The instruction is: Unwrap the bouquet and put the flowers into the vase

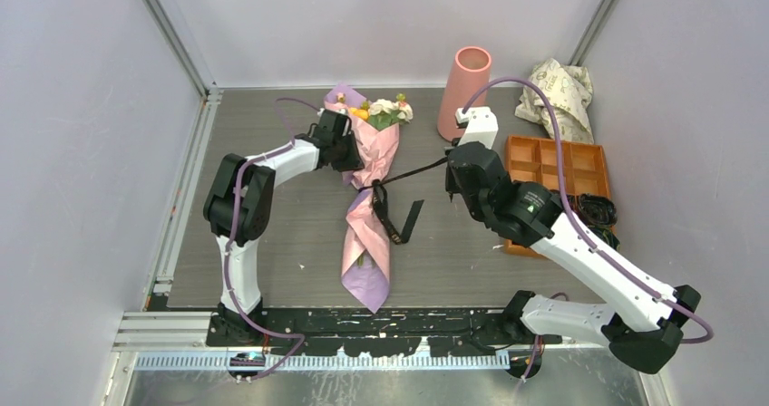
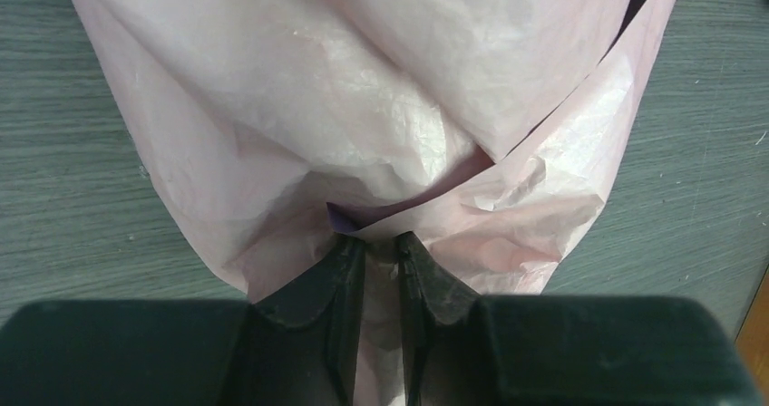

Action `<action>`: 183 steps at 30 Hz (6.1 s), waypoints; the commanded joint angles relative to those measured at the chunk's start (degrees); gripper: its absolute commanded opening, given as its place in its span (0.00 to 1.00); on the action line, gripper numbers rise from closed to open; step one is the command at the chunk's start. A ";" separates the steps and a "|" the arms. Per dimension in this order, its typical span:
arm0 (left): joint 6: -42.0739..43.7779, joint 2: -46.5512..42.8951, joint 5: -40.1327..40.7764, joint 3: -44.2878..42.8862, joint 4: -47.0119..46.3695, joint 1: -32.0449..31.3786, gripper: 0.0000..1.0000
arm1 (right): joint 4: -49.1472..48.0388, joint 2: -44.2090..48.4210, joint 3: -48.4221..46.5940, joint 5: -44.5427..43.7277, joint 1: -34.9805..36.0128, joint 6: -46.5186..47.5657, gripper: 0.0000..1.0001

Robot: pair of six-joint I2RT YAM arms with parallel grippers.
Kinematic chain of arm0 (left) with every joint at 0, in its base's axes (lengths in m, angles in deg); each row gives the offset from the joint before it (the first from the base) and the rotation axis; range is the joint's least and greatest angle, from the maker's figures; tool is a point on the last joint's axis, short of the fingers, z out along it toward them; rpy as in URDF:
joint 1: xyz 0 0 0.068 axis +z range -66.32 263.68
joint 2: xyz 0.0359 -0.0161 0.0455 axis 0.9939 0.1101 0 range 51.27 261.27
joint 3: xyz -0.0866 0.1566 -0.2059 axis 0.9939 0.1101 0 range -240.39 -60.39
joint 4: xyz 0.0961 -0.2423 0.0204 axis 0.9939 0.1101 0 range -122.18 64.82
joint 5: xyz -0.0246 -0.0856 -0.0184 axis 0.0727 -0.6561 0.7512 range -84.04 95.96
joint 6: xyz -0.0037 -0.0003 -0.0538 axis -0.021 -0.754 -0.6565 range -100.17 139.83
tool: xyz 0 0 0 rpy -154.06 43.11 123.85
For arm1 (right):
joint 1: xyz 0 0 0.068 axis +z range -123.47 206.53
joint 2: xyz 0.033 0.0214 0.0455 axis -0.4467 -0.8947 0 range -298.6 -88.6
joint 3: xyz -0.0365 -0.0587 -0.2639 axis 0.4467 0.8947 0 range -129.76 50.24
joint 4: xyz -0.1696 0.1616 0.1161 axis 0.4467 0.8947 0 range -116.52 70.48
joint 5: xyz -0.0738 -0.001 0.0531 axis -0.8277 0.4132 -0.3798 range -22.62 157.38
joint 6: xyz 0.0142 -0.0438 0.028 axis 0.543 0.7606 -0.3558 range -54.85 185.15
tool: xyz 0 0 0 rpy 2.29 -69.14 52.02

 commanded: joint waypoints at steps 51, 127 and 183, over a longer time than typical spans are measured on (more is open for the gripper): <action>-16.04 -6.97 31.07 -2.74 31.02 -26.75 0.37 | -5.74 -1.29 4.68 7.17 -13.99 -4.03 0.57; -19.98 -18.42 24.64 6.72 20.34 -23.41 0.00 | -17.29 -14.46 8.46 25.04 -14.28 -7.95 0.56; -11.02 -68.28 51.39 0.12 46.54 -22.97 0.00 | -11.26 -69.40 -35.38 45.70 -13.07 -11.67 0.50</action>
